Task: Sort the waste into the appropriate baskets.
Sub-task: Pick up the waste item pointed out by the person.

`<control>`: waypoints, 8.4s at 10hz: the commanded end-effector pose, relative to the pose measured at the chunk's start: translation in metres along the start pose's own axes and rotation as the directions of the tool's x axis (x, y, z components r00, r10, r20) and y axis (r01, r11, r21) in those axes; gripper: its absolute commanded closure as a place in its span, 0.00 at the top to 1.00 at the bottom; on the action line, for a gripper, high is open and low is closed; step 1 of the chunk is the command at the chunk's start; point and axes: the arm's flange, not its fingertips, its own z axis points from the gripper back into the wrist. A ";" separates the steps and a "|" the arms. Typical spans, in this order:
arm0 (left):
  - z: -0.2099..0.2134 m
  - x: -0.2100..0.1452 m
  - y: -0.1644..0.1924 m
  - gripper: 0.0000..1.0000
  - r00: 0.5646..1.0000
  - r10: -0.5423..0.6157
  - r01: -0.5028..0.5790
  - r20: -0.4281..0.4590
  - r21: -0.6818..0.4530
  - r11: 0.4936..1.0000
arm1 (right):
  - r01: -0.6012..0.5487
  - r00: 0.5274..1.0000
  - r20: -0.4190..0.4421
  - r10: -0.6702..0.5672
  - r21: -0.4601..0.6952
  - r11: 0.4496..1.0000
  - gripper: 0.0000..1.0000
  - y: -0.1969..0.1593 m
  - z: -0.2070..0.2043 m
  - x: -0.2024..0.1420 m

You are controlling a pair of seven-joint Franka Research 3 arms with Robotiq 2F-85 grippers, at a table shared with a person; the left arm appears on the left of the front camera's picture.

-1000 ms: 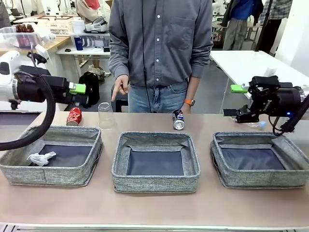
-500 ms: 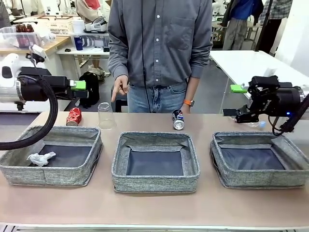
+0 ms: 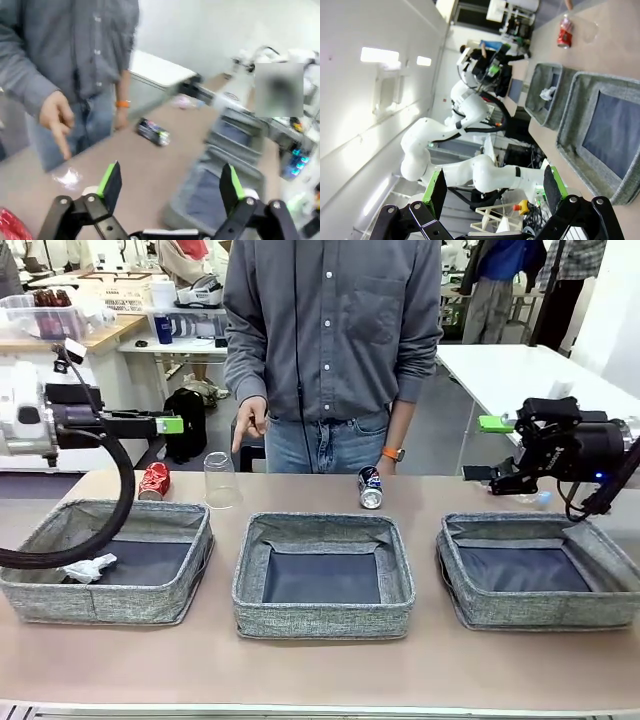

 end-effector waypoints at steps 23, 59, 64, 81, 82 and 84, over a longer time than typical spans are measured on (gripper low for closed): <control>-0.110 -0.092 0.185 1.00 0.876 -0.270 0.214 -0.399 -0.180 0.960 | -0.025 1.000 -0.006 0.025 0.004 1.000 1.00 0.000 0.001 -0.001; -0.061 0.086 0.036 0.13 0.874 -0.058 -0.026 -0.483 -0.165 0.986 | -0.025 1.000 -0.006 0.025 0.004 1.000 1.00 0.000 0.001 -0.001; -0.082 0.185 -0.087 0.13 0.595 0.211 -0.209 -0.776 0.104 0.972 | -0.025 1.000 -0.006 0.025 0.004 1.000 1.00 0.000 0.001 -0.001; -0.223 0.303 -0.244 0.13 0.280 0.483 -0.317 -0.829 0.395 0.862 | -0.032 0.998 0.059 0.034 -0.040 0.999 1.00 0.007 0.036 0.001; -0.223 0.303 -0.244 0.13 0.280 0.483 -0.317 -0.829 0.395 0.862 | -0.032 0.998 0.059 0.034 -0.040 0.999 1.00 0.007 0.036 0.001; -0.223 0.303 -0.244 0.13 0.280 0.483 -0.317 -0.829 0.395 0.862 | -0.032 0.998 0.059 0.034 -0.040 0.999 1.00 0.007 0.036 0.001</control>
